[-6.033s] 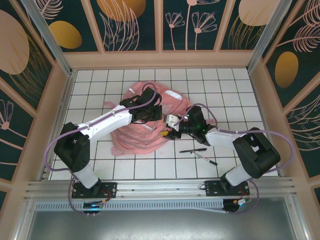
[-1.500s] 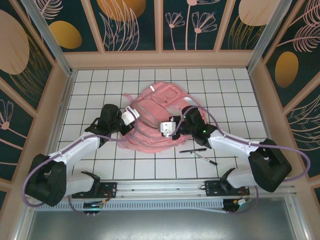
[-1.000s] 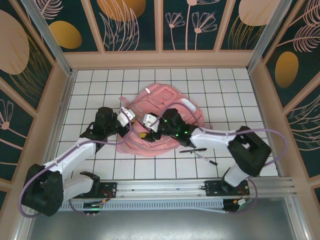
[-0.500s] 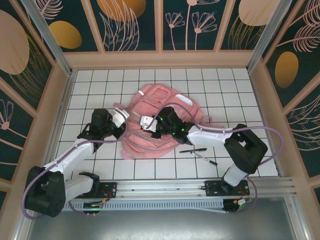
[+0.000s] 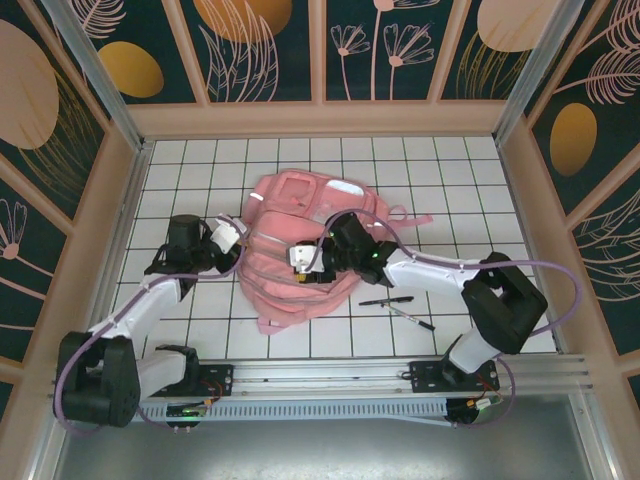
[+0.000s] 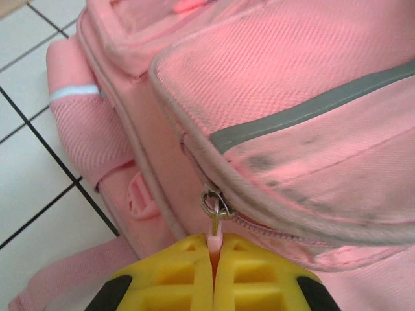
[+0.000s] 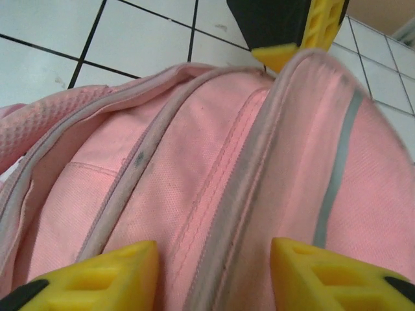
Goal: Pack the student bag
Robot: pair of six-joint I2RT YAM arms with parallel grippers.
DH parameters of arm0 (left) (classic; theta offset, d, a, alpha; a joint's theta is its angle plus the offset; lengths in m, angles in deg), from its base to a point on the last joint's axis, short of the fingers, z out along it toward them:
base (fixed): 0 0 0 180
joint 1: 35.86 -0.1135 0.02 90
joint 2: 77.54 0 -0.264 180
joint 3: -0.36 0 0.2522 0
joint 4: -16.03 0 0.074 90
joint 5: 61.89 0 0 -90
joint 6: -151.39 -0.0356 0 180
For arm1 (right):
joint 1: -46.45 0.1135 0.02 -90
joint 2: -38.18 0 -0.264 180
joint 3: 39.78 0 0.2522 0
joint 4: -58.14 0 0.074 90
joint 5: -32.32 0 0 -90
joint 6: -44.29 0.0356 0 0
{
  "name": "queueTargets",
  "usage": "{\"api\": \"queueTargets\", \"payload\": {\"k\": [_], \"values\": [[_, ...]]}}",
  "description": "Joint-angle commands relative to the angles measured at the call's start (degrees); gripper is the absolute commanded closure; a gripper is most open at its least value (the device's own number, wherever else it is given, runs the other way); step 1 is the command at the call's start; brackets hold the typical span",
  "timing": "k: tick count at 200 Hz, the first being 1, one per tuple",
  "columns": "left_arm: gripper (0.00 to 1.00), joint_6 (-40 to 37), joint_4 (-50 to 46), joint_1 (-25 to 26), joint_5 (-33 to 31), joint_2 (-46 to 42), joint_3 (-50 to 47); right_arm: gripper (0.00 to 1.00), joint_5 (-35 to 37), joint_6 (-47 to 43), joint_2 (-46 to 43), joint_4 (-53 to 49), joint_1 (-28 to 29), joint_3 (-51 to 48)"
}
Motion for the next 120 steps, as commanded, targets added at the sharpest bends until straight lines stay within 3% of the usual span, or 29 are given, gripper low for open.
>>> {"api": "queueTargets", "payload": {"k": [1,35,49,61,70,97,120], "values": [[1.0,-0.31,0.22,1.3,4.16,-3.73,-1.65,0.49,7.54,7.22,1.31,8.22,3.46,-0.74],[1.0,-0.19,-1.21,1.7,4.05,-5.05,-2.86,0.52,17.73,12.34,3.47,14.43,5.19,0.27],[1.0,0.1,-1.42,1.76,4.37,-5.14,-2.74,0.65,18.32,13.5,3.27,13.91,5.22,1.06],[1.0,0.39,-1.48,1.78,4.91,-5.26,-2.47,0.9,15.34,12.76,2.66,12.35,5.18,1.21],[1.0,0.59,-1.51,1.75,4.63,-5.47,-2.36,1.0,11.45,9.97,1.97,9.7,5.18,1.37],[1.0,-0.57,-2.27,1.11,-4.58,-4.2,-0.69,1.0,-1.1,-9.3,-1.2,-4.75,4.8,0.16],[1.0,-5.08,-4.26,-0.85,-5.05,2.01,2.63,1.0,-6.86,-13.22,-2.97,-10.2,2.84,0.83]]}}
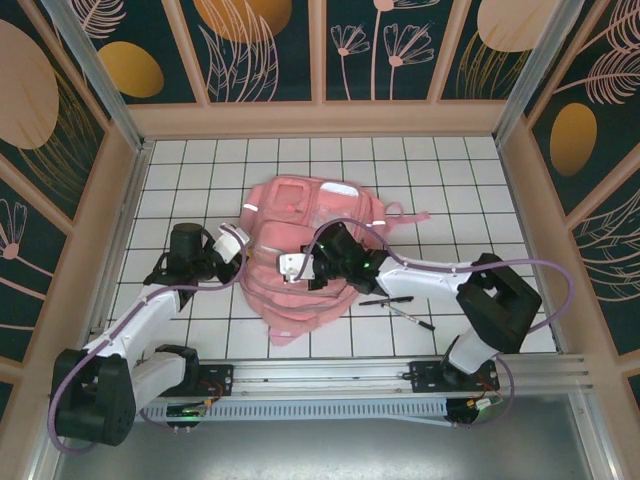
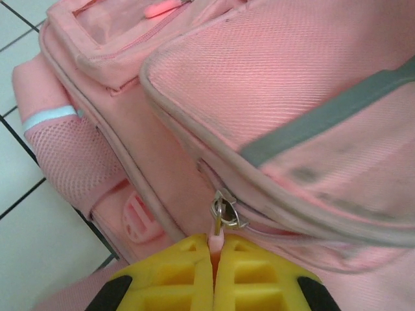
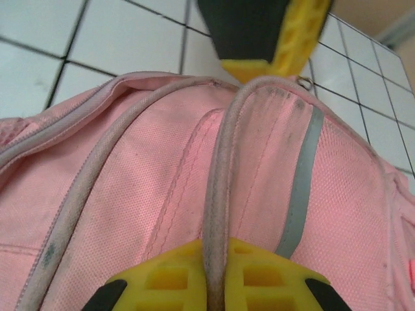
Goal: Pack the student bag
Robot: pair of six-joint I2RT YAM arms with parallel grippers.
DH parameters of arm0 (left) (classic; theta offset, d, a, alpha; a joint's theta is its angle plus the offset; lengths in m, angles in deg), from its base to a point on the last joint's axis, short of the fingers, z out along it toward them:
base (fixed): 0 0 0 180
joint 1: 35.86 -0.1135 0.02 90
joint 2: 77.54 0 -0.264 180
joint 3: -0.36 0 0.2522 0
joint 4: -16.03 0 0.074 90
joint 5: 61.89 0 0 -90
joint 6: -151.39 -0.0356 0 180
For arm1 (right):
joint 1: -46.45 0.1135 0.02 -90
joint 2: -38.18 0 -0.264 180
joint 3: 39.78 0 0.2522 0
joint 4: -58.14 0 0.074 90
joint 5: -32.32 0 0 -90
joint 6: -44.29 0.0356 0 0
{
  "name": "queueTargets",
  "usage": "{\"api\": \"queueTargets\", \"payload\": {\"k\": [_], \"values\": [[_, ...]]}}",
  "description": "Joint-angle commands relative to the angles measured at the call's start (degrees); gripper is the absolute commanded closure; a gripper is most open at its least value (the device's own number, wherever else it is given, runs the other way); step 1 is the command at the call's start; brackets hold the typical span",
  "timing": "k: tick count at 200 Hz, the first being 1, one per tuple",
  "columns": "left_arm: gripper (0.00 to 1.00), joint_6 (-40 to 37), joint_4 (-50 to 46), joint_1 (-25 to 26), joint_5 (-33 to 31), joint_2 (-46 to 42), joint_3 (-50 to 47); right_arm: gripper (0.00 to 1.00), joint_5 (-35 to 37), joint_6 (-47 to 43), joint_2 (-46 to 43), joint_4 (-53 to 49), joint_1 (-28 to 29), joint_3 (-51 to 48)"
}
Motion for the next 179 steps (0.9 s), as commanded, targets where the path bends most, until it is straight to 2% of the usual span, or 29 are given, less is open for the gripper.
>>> {"api": "queueTargets", "payload": {"k": [1,23,50,59,69,86,91,97,120,138,161,179], "values": [[1.0,-4.44,-0.4,-2.3,-4.41,5.23,4.61,1.0,-12.61,-10.87,-3.48,-11.54,-1.07,0.8],[1.0,-5.76,-1.17,-2.62,-6.12,12.19,7.8,1.0,-14.76,-13.6,-4.6,-13.77,-1.81,1.48],[1.0,-8.43,-1.36,-2.62,0.02,16.37,9.93,1.0,-16.9,-14.82,-4.59,-15.12,-2.45,2.36],[0.85,-9.13,-1.73,-2.62,2.15,16.44,10.2,1.0,-16.85,-13.08,-4.62,-13.52,-2.53,2.25],[0.63,-9.99,-2.39,-2.63,4.68,15.66,10.08,1.0,-16.4,-10.12,-4.79,-10.55,-2.84,1.77],[0.44,-14.67,-4.03,-2.57,10.69,11.67,8.51,1.0,-16.58,-5.41,-4.96,-7.23,-4.4,1.77],[0.33,-15.59,-3.63,-2.5,12.08,9.95,7.52,1.0,-17.13,-4.05,-4.96,-6.75,-5.07,2.05],[0.26,-16.91,-2.96,-2.45,13.75,7.8,6.27,1.0,-18.01,-2.58,-5.04,-6.4,-5.88,2.27],[0.19,-20.37,1.26,-1.56,18.27,-1.2,1.11,1.0,-21.7,1.65,-5.2,-5.26,-8.54,3.22],[0.17,-21.61,2.77,-0.21,20.57,-5.92,-0.69,1.0,-24.39,3.28,-5.4,-3.99,-9.77,3.08],[0.18,-25.97,-2.78,1.19,21.14,-6.83,1.66,1.0,-24.98,3.47,-4.9,-3.72,-10.0,3.31],[0.2,-26.49,-3.67,2.67,22.07,-5.56,2.8,1.0,-25.43,4.13,-4.54,-3.08,-10.03,3.52]]}}
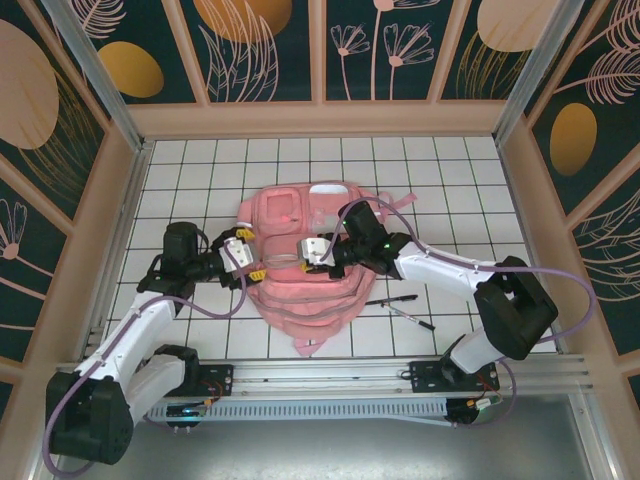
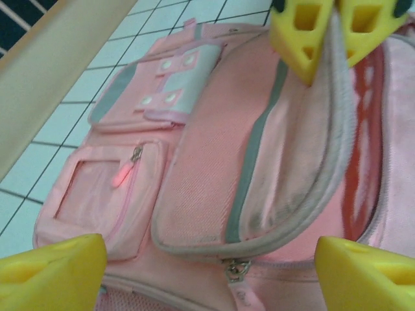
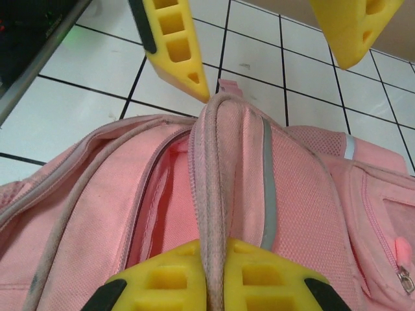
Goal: Pack the student bag
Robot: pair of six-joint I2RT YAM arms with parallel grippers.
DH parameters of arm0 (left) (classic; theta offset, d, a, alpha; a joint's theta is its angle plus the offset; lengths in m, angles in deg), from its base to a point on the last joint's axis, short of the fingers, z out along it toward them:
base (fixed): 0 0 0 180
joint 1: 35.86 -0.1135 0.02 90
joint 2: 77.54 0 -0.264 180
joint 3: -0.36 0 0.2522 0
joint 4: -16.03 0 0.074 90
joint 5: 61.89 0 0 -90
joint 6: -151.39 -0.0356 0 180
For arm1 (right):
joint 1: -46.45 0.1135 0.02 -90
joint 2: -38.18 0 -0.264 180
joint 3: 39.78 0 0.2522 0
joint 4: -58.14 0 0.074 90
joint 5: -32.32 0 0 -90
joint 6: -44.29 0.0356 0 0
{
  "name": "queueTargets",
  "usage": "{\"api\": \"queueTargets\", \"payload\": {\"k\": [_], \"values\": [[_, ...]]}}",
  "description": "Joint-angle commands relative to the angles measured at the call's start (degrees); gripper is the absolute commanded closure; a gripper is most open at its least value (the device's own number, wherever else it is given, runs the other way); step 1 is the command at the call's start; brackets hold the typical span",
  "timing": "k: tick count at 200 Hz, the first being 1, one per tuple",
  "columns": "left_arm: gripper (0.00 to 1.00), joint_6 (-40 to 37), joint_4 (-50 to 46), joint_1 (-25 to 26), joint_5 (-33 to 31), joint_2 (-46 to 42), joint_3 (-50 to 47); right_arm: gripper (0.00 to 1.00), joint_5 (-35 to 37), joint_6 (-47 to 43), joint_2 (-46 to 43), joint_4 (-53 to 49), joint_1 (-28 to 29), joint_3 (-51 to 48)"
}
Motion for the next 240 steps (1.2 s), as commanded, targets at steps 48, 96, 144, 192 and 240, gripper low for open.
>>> {"api": "queueTargets", "payload": {"k": [48,96,144,192,240], "values": [[0.27,-8.45,-4.18,4.96,4.62,8.91,4.8,0.95,-6.74,6.63,-1.15,7.99,-0.34,2.29],[0.98,12.24,11.07,5.69,-1.71,10.29,5.3,0.4,0.35,16.74,-6.49,17.45,-0.39,-4.94],[1.0,31.97,20.29,6.05,-17.25,8.76,2.94,0.01,37.5,51.92,-19.19,8.45,-1.1,-6.43],[1.0,43.92,14.73,6.11,-31.7,6.64,5.26,0.03,45.85,78.08,-24.02,-14.21,-6.66,-2.4],[1.0,43.94,18.91,7.36,-31.64,4.14,3.46,0.24,39.61,112.29,-16.32,-51.35,-16.48,-0.43]]}}
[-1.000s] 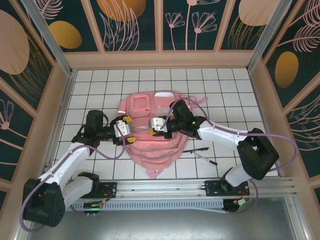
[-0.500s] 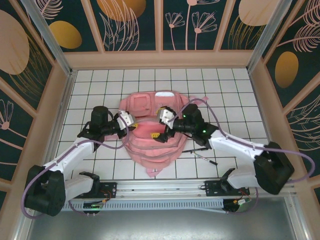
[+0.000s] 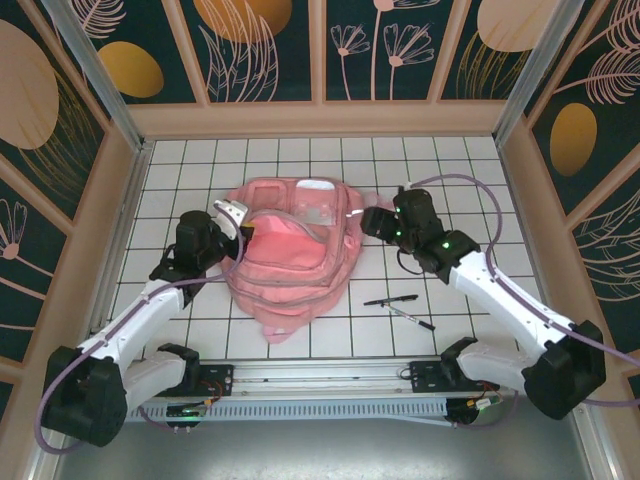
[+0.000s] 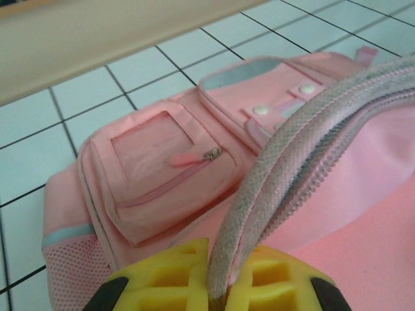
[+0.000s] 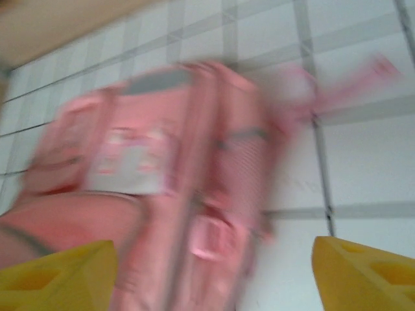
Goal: Pack the student bag
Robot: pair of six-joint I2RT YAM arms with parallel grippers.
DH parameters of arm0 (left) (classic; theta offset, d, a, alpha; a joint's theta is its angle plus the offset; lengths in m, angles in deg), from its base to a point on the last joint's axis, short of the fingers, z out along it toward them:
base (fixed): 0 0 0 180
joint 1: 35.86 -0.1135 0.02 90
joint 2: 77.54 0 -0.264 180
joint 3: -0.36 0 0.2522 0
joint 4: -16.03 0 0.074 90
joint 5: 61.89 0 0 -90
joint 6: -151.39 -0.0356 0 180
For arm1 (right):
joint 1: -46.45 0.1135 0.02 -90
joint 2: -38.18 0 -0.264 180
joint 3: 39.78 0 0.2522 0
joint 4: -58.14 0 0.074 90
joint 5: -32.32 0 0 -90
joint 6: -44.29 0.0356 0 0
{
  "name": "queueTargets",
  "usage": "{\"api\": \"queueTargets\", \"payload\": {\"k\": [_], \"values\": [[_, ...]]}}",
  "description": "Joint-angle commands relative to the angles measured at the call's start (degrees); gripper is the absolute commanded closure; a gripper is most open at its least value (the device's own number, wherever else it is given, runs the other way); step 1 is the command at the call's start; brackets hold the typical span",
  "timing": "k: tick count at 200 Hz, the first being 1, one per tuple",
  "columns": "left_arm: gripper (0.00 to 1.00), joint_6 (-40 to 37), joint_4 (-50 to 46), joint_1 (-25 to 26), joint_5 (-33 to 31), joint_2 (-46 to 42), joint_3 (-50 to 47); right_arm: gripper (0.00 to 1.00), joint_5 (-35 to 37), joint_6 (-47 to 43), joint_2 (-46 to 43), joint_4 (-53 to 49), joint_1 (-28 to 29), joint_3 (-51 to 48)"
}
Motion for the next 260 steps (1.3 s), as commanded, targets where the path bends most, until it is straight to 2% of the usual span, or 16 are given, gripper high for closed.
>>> {"api": "queueTargets", "payload": {"k": [1,20,34,54,88,115,132,157,173,202,219,244,260], "values": [[1.0,1.89,6.27,1.05,0.08,-1.23,0.31,0.24,-4.34,23.05,4.24,-25.37,-3.97,-1.3],[1.0,-6.21,8.26,3.46,12.73,0.79,0.51,0.23,-12.18,26.78,5.54,-28.24,-6.07,-4.69],[1.0,-10.67,7.25,5.62,15.05,3.2,1.69,0.23,-14.79,29.16,4.88,-26.91,-7.19,-6.07],[1.0,-18.34,1.74,6.88,19.44,8.03,4.82,0.27,-14.82,29.4,5.46,-24.15,-10.08,-6.28],[1.0,-20.84,0.98,8.39,14.94,10.93,5.76,0.32,-16.98,27.94,10.64,-20.74,-13.72,-7.16],[1.0,-18.97,6.32,8.44,14.17,8.42,3.11,0.36,-20.32,30.0,13.06,-17.2,-14.43,-10.38],[1.0,-18.95,5.98,8.42,14.22,8.67,3.41,0.4,-20.18,30.93,14.22,-15.72,-14.48,-11.34],[1.0,-17.9,4.82,8.42,13.87,9.93,4.39,0.41,-19.24,32.08,16.07,-14.51,-14.55,-11.9],[1.0,-16.47,6.24,8.42,13.94,10.06,4.1,0.48,-18.71,32.99,17.04,-12.87,-14.49,-13.3],[1.0,-13.28,7.13,8.4,13.33,10.93,4.39,0.68,-18.02,33.98,19.31,-10.28,-14.48,-13.67],[1.0,-11.35,6.99,8.45,13.13,11.23,4.77,0.73,-17.56,34.03,19.69,-10.35,-14.5,-12.71],[1.0,-9.39,8.57,8.37,12.79,10.47,4.19,0.89,-17.57,34.34,19.25,-11.72,-14.82,-10.39],[1.0,-9.46,9.4,8.4,13.67,9.99,3.93,0.93,-17.46,34.81,17.72,-13.22,-14.85,-8.46]]}}
